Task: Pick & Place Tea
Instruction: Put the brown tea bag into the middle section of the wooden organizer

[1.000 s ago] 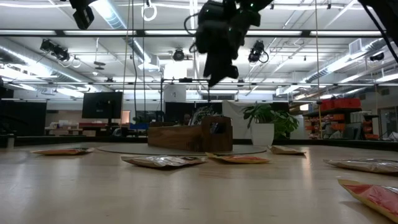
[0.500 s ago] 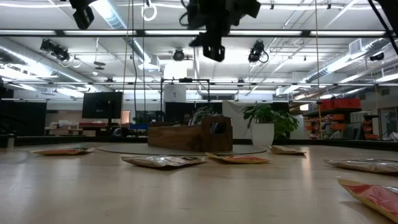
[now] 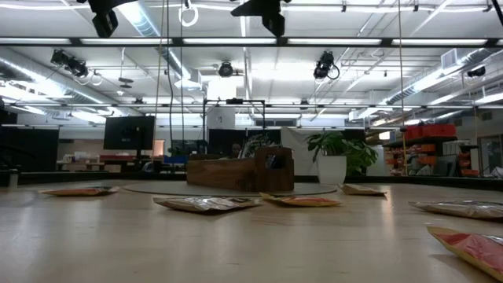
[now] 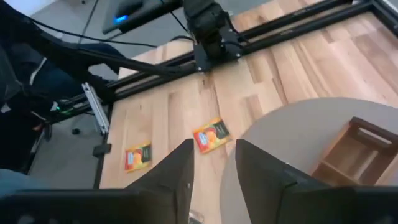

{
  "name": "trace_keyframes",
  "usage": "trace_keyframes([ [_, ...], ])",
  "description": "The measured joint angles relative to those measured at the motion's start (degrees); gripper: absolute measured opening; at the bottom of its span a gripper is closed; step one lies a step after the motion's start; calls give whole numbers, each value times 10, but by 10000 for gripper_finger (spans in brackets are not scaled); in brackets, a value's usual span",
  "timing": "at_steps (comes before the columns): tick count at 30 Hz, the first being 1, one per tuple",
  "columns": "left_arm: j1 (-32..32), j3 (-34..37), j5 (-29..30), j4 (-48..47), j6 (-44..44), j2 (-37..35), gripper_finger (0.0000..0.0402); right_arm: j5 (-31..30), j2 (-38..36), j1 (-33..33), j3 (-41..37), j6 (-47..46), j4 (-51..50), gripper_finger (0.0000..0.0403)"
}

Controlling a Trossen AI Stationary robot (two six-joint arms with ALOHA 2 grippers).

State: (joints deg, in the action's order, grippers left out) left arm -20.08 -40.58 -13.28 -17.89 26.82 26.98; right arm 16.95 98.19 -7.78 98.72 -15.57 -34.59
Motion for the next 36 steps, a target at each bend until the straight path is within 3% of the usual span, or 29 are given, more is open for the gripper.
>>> trace_keyframes([
  [4, 0, 0, 2, 0, 11, 0, 71, -12, -21, 7, 0, -2, 10, 125],
  [9, 0, 0, 4, 0, 15, 0, 71, -97, -47, 28, -18, -8, 50, 125],
  [12, 0, 0, 8, 0, 25, 0, 71, -133, -82, 40, -100, -46, 120, 125],
  [20, 0, 0, 9, -1, 25, 0, 71, -146, -220, 40, -360, -175, 256, 125],
  [29, 0, 0, 10, -9, 27, 0, 71, -187, -378, 28, -572, -270, 252, 125],
  [36, 0, 0, 12, -10, 33, 0, 71, -173, -420, 27, -702, -289, 202, 125],
])
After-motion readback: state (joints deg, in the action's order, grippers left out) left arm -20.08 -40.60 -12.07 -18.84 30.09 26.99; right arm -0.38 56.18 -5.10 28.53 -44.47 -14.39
